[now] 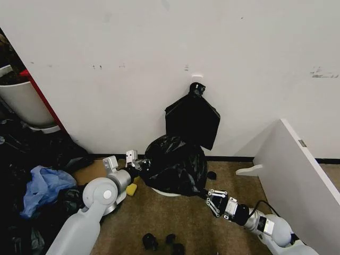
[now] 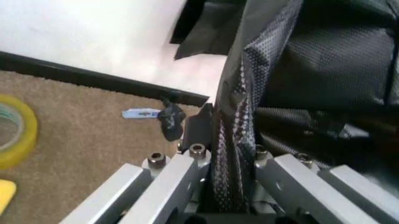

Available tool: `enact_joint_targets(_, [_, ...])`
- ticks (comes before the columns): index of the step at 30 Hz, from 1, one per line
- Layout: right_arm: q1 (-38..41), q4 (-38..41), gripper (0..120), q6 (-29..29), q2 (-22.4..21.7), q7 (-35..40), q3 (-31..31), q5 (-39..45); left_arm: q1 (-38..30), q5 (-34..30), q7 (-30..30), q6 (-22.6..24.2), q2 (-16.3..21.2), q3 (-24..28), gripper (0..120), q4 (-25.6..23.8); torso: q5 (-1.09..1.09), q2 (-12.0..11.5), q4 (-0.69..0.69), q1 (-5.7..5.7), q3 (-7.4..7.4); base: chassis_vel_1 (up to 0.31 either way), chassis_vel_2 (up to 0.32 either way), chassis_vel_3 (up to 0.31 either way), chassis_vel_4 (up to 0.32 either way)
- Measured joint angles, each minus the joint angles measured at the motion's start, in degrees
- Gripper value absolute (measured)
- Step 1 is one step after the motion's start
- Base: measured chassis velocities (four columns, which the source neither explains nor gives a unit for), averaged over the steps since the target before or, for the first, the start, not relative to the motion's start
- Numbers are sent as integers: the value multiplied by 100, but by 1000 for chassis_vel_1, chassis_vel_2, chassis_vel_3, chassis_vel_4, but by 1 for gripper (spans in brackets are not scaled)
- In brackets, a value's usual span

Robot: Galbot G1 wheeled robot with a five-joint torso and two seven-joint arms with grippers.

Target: Place the garbage bag over the trash bin.

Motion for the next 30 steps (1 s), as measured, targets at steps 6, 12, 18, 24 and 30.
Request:
enact_joint_targets(6, [-212,614,41,-1099,-101,-472,54,770,-39,156,-13,-88,-19,66,2,76,-1,0,-1,0,0,0,0,0,0])
enact_joint_targets(12, [-166,831,59,-1101,-96,710,-20,709,-39,608,59,-333,-49,139,2,85,-1,0,0,0,0,0,0,0,0])
enact_joint_targets(18, [-412,1756,83,-1718,-107,3118,-292,-721,44,1332,216,-874,-55,198,2,45,-1,0,0,0,0,0,0,0,0])
enact_joint_targets(24, [-498,2817,99,-3431,-267,4729,-667,-2086,65,1984,365,-1236,-58,246,2,39,-2,0,-1,0,-1,0,0,0,0])
enact_joint_targets(30, [-227,2733,100,-4520,-345,5566,-1066,-2420,57,2081,383,-1297,-115,262,2,39,-1,0,0,0,0,0,0,0,0])
